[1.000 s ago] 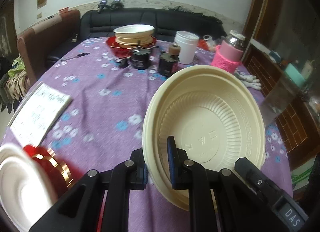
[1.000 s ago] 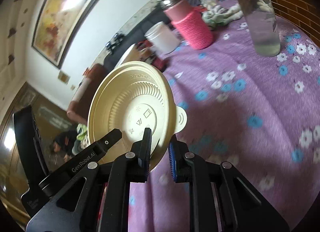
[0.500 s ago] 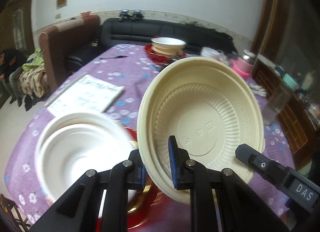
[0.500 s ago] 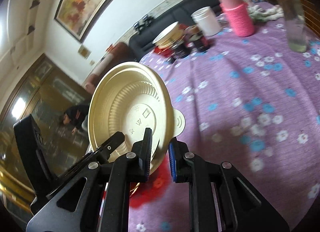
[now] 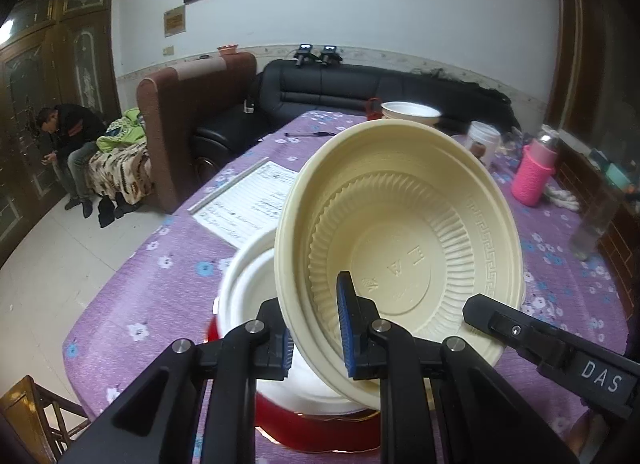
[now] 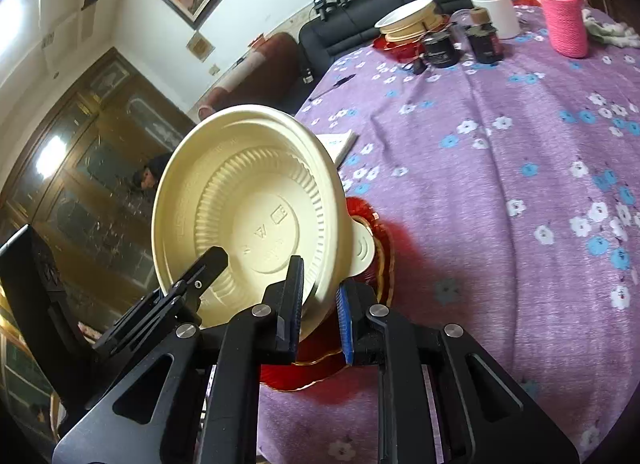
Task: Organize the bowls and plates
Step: 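Carry the beige bowl with both tools over the stacked red plates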
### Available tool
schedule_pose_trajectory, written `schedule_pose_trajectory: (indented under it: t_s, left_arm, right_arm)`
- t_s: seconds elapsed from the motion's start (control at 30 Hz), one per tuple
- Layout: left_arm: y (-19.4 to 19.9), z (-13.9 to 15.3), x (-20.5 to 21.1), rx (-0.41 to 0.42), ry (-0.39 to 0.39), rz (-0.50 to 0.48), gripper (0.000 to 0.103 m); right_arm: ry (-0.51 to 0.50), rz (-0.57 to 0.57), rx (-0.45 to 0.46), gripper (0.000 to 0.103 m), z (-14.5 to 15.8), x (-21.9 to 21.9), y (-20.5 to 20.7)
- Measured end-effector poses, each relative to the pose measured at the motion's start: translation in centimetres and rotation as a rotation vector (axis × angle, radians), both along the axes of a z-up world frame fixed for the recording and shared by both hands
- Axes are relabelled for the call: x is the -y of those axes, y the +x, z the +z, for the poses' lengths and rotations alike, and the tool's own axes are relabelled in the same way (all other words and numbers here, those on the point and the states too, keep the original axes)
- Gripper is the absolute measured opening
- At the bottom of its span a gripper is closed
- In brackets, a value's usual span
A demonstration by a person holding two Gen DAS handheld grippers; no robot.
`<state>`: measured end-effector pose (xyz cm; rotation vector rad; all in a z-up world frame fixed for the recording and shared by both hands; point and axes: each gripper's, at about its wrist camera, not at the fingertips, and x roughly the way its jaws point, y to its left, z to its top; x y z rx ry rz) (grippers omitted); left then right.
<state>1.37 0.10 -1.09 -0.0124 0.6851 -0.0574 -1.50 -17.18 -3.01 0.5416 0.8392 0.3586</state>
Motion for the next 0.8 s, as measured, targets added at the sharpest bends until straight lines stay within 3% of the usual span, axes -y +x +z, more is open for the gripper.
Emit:
schedule_pose_trajectory:
  t_s: [0.8]
  left_arm:
    - [0.2, -1.9, -3.3, -0.038, -0.013, 0.035, 0.018]
  right_arm:
    - [-0.037, 0.035, -0.06, 0.016, -1.6, -3.6, 1.1]
